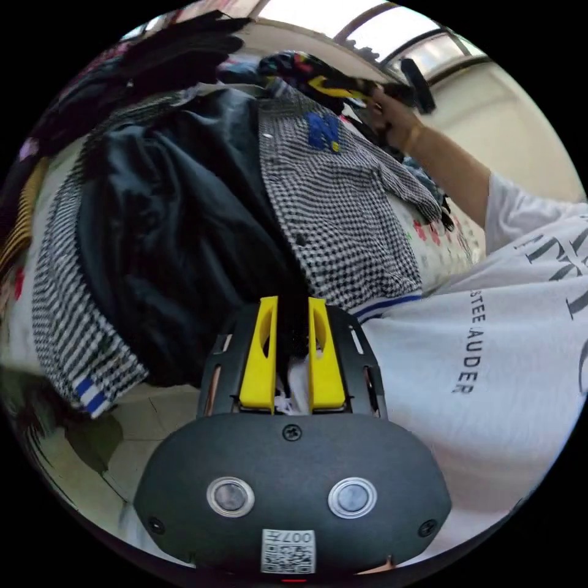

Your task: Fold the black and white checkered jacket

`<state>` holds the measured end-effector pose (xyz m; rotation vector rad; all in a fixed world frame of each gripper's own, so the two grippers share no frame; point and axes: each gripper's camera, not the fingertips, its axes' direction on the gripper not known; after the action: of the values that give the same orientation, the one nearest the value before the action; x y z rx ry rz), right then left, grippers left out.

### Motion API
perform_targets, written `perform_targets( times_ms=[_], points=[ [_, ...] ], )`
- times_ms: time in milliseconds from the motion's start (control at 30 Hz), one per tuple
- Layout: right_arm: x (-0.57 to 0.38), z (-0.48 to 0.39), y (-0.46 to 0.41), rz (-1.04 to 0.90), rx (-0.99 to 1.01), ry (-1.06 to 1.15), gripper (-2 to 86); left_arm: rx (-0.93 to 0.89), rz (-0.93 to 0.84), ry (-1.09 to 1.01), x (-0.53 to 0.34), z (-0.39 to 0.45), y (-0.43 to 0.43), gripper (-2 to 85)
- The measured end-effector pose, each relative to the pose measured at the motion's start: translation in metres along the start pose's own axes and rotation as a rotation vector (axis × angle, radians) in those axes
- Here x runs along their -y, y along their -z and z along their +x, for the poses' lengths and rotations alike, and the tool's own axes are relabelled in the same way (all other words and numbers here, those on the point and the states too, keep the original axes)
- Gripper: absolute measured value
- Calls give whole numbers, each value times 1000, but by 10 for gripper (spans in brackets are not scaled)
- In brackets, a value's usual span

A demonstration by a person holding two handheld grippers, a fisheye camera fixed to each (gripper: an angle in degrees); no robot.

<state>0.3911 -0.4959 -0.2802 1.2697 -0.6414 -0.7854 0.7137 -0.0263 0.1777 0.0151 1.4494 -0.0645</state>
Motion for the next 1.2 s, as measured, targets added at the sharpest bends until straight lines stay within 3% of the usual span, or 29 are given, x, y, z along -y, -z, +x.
perform_targets(
  times_ms=[167,233,367,533,633,767,833,900,1000,1067,1200],
  points=[
    [-130,-51,18,-147,143,179,46,325,240,321,-61,-17,42,82],
    [-178,-67,16,-230,185,236,48,404,269,353,-71,-18,46,97],
    [-260,-88,-18,-483,197,296,54,524,198,309,-60,-24,15,119],
    [-229,-72,10,-389,207,273,63,585,50,243,-48,-32,-16,96],
    [-171,-42,34,-236,275,192,71,498,91,251,-58,-30,6,84],
    [-70,-6,26,-112,399,88,87,244,307,283,-93,-37,74,69],
    [-25,9,6,-93,482,18,96,122,445,291,-109,-42,111,14],
    [25,23,-35,-119,579,-93,105,-96,760,229,-133,-41,165,-2],
    [67,35,-101,-207,672,-251,113,-392,1057,37,-145,-41,206,-3],
    [78,41,-144,-282,694,-361,112,-347,977,43,-130,-41,205,5],
    [95,40,-180,-322,663,-442,80,125,494,287,-90,-38,134,132]
  ],
)
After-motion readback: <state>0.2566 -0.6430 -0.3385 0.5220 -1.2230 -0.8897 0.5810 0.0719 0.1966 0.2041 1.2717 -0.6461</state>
